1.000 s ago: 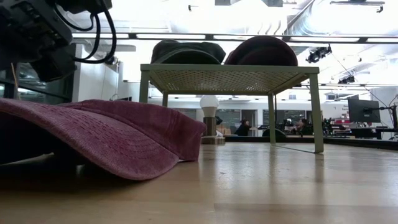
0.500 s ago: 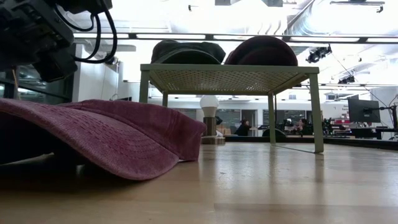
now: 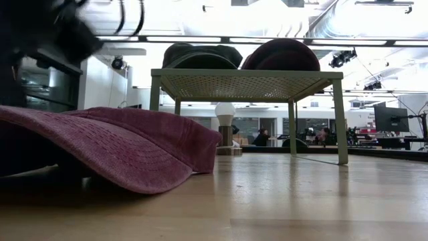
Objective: Pick & Place hat
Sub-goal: Stack the black cap on top of the black cap on the shelf
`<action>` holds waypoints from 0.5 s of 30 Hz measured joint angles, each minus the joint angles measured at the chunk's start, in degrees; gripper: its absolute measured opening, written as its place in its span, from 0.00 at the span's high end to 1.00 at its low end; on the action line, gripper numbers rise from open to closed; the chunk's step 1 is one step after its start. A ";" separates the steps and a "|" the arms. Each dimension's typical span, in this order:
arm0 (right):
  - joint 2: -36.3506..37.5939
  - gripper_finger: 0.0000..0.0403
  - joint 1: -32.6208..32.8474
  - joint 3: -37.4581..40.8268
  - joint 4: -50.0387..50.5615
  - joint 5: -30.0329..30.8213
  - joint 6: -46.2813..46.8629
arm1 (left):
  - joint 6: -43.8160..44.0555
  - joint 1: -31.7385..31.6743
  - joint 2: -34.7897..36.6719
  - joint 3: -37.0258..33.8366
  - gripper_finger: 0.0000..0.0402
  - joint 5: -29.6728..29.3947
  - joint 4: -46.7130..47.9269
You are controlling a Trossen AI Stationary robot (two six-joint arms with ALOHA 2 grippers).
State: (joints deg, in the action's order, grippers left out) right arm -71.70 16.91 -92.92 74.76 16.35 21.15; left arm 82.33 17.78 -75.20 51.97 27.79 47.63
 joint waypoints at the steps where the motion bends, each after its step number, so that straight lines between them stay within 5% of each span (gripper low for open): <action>1: 0.00 0.63 0.02 0.00 0.00 0.01 0.00 | -0.75 0.00 0.09 1.76 1.00 -0.02 0.24; 15: 0.00 0.63 0.00 0.00 -1.77 -0.15 -0.09 | -5.99 5.00 0.11 32.42 1.00 -3.70 15.13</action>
State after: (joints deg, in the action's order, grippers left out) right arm -71.70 16.91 -92.92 72.99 16.20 21.06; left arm 76.34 22.78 -75.09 84.39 24.09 62.75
